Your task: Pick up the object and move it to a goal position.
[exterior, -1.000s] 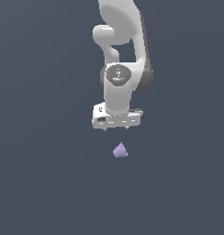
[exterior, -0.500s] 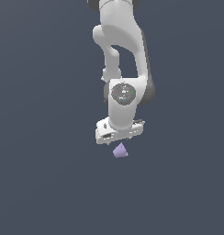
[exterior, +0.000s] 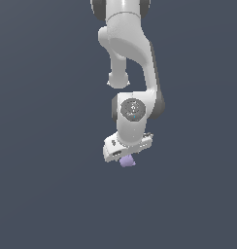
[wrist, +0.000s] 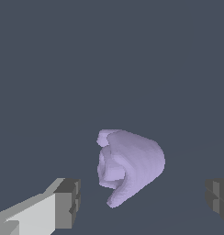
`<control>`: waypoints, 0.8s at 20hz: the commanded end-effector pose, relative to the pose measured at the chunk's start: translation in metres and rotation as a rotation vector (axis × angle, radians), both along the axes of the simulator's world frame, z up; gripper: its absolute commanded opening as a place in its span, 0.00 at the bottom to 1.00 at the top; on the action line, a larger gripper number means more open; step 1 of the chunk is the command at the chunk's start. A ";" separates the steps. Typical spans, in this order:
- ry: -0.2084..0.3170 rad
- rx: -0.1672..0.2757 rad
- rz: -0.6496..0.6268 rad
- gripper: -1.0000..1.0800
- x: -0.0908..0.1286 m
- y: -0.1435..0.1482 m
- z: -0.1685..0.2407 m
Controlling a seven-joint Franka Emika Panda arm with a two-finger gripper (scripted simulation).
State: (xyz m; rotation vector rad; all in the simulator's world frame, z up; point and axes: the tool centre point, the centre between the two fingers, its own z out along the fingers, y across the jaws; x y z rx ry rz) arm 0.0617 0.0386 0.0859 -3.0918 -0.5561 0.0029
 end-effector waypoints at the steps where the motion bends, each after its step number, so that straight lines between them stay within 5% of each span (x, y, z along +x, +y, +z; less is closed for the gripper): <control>1: 0.000 0.000 0.000 0.96 0.000 0.000 0.000; 16: -0.002 0.000 0.004 0.96 0.000 0.000 -0.050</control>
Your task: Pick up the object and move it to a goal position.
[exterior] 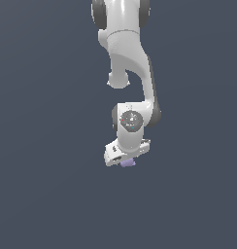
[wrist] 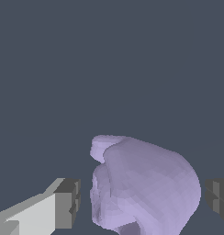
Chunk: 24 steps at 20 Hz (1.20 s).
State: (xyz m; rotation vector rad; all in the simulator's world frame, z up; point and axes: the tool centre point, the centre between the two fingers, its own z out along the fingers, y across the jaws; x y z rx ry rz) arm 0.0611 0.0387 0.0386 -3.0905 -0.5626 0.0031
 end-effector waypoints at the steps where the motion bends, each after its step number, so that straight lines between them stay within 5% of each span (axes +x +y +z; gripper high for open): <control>1: -0.002 0.000 0.000 0.96 0.001 0.000 -0.004; 3: -0.002 0.000 0.000 0.96 0.002 0.000 -0.003; 4: -0.002 0.000 0.000 0.00 0.002 0.000 -0.003; 17: -0.002 0.000 0.000 0.00 0.002 -0.004 -0.003; 24: -0.002 0.000 0.000 0.00 0.009 -0.045 0.000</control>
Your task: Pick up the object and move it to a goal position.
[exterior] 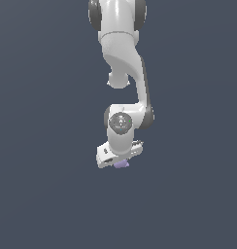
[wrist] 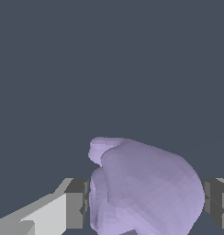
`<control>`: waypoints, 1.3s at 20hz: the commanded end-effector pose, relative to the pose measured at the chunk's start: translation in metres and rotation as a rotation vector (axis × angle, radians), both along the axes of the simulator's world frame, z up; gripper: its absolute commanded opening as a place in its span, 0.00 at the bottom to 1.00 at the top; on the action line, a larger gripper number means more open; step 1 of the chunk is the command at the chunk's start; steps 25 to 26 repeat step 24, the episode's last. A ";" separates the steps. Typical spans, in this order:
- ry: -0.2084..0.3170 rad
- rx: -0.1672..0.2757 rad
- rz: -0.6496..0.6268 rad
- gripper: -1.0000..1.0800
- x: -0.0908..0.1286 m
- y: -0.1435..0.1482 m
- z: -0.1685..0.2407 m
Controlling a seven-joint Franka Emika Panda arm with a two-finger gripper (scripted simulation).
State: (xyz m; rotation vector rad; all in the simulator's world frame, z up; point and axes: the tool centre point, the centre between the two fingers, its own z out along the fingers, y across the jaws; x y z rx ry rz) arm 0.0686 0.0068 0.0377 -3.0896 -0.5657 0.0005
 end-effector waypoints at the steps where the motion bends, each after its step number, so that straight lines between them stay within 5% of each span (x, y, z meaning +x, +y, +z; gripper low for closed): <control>1: 0.000 -0.001 -0.002 0.00 0.004 -0.022 0.002; 13: 0.000 -0.001 -0.002 0.00 0.027 -0.135 0.011; 26: 0.000 -0.001 -0.002 0.00 0.035 -0.162 0.013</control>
